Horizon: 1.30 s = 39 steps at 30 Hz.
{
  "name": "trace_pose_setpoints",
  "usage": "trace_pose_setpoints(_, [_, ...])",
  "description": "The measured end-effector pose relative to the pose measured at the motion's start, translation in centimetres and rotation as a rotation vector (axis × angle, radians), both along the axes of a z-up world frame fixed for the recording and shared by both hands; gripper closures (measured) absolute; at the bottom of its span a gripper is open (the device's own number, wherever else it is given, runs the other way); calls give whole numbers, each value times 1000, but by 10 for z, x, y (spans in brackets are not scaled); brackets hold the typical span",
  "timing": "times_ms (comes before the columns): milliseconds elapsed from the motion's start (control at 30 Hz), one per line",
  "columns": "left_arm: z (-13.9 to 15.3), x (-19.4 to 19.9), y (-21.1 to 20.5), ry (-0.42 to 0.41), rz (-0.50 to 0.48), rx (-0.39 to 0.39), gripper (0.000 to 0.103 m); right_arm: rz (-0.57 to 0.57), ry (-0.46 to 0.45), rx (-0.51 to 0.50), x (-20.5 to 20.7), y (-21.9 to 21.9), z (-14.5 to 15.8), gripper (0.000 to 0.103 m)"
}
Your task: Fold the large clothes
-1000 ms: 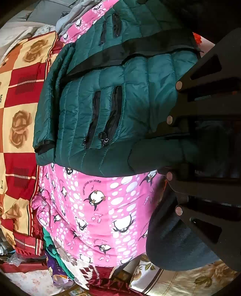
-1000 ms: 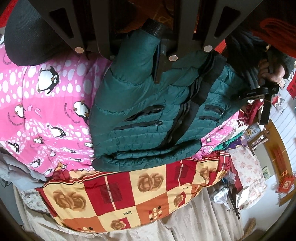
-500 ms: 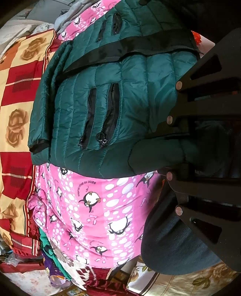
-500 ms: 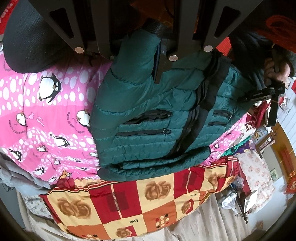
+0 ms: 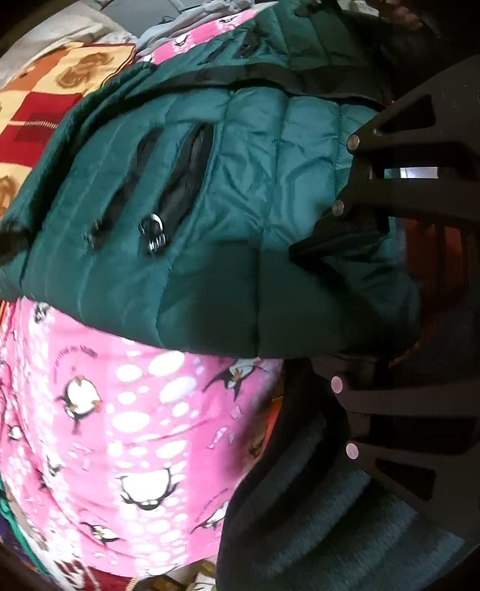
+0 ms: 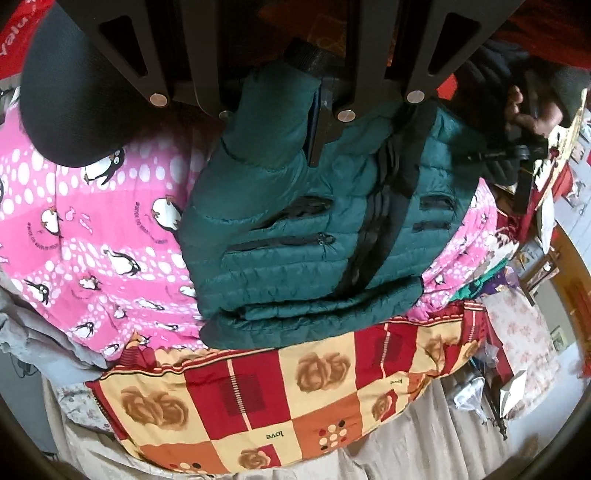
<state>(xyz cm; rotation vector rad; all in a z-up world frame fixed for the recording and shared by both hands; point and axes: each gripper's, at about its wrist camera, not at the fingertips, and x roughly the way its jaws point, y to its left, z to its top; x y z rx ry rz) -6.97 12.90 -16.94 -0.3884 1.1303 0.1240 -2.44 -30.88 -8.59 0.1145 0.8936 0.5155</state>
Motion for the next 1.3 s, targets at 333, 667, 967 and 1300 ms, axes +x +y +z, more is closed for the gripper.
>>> trace_pose_setpoints(333, [20,-1,-24,-83,-88,25,92,8,-19,-16,-3,6,0,85])
trace_pose_setpoints(667, [76,-20,1,-279,-4,-34,92,-15,-68,54,-7,-10,6,85])
trace_pose_setpoints(967, [100,-13,-17,-280,4,119,92,-62,-103,39,-10,-18,11,85])
trace_pose_setpoints(1300, [114,0,-25,-291,27,249,92,-55,-207,-103,-3,-5,32,85])
